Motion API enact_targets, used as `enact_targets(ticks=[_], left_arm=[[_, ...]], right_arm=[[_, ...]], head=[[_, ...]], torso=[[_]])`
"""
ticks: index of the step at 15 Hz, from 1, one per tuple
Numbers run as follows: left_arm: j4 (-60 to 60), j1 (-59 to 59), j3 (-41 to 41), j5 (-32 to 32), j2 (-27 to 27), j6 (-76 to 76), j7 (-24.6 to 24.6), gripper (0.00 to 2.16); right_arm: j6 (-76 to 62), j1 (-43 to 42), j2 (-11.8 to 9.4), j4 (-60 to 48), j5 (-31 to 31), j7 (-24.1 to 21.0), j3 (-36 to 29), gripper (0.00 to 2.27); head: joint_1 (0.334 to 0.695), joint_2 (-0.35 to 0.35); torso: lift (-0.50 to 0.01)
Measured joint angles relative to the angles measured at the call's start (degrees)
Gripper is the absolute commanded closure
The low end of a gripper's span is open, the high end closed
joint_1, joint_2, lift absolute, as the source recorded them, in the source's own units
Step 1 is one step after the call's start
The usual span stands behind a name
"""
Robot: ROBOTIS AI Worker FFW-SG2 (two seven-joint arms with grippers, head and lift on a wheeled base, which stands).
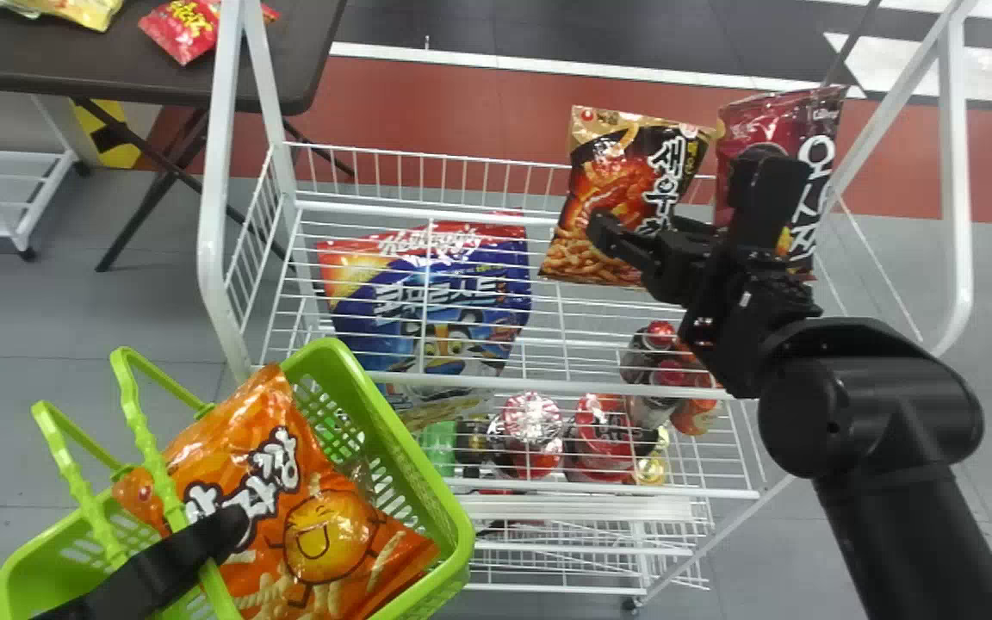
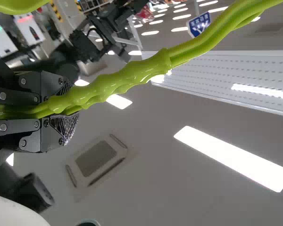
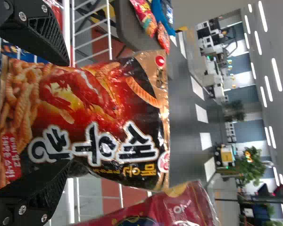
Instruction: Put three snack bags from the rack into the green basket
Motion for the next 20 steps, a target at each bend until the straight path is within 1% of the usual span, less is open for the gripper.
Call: enact_targets(ticks=[1,2,4,5,6,7,8,9,10,13,16,20], left_arm=[[-0.36,0.04,0.25,-0.18,0.00,0.15,0.05,2.15],[-1.61,0.25,0.11,-1.63,0.00,0.22,1.16,2.15],[-6.85,1.67,-1.76,-8.26,0.00,0.22,5.18,2.15],[-9.57,2.36,-3.24,-11.86,0.00,0.52,6.73,2.15],[-11.37,2.74,-4.49,-14.66,0.00,1.01,7.44,2.15],[-12.90,3.07,-5.71,-17.21,0.00,1.39,8.06,2.15],[-13.80,3.27,-6.44,-18.61,0.00,1.54,8.34,2.15],[-14.15,3.35,-6.72,-19.13,0.00,1.56,8.35,2.15],[-14.29,3.42,-6.78,-19.35,0.00,1.58,8.25,2.15],[-14.23,3.68,-6.35,-19.39,0.00,1.56,8.00,2.15],[-14.11,3.74,-6.41,-19.37,0.00,1.42,8.32,2.15],[-13.81,3.68,-6.58,-19.48,0.00,1.38,8.70,2.15]], right_arm=[[-1.01,-0.42,0.03,0.88,0.21,0.00,0.02,0.09],[-1.57,-1.20,0.09,2.18,0.38,0.00,0.08,0.09],[-1.78,-2.89,0.26,5.03,0.60,0.00,0.29,0.09],[-1.85,-3.76,0.33,6.57,0.69,0.02,0.53,0.10],[-2.05,-4.54,0.37,7.99,0.77,0.07,0.81,0.16],[-2.54,-5.54,0.39,9.82,0.76,0.37,1.14,0.30],[-3.37,-6.55,0.40,11.71,0.56,0.84,1.40,0.72],[-4.21,-7.40,0.40,13.31,0.38,1.30,1.62,1.44],[-4.81,-8.24,0.40,14.82,0.25,1.66,1.85,2.22],[-4.47,-8.55,0.35,15.48,-0.24,2.08,1.95,2.24],[-4.94,-5.81,0.05,11.16,-0.82,4.44,0.71,2.24],[-2.17,-1.07,-1.30,3.11,-5.72,5.94,-1.95,2.24]], head=[[0.695,-0.080],[0.695,-0.084],[0.695,-0.107],[0.695,-0.135],[0.695,-0.146],[0.695,-0.155],[0.695,-0.163],[0.695,-0.169],[0.695,-0.169],[0.695,-0.164],[0.695,-0.158],[0.695,-0.166]], torso=[[0.000],[0.000],[0.000],[0.000],[0.000],[0.000],[0.000],[0.000],[0.000],[0.000],[0.000],[0.000]])
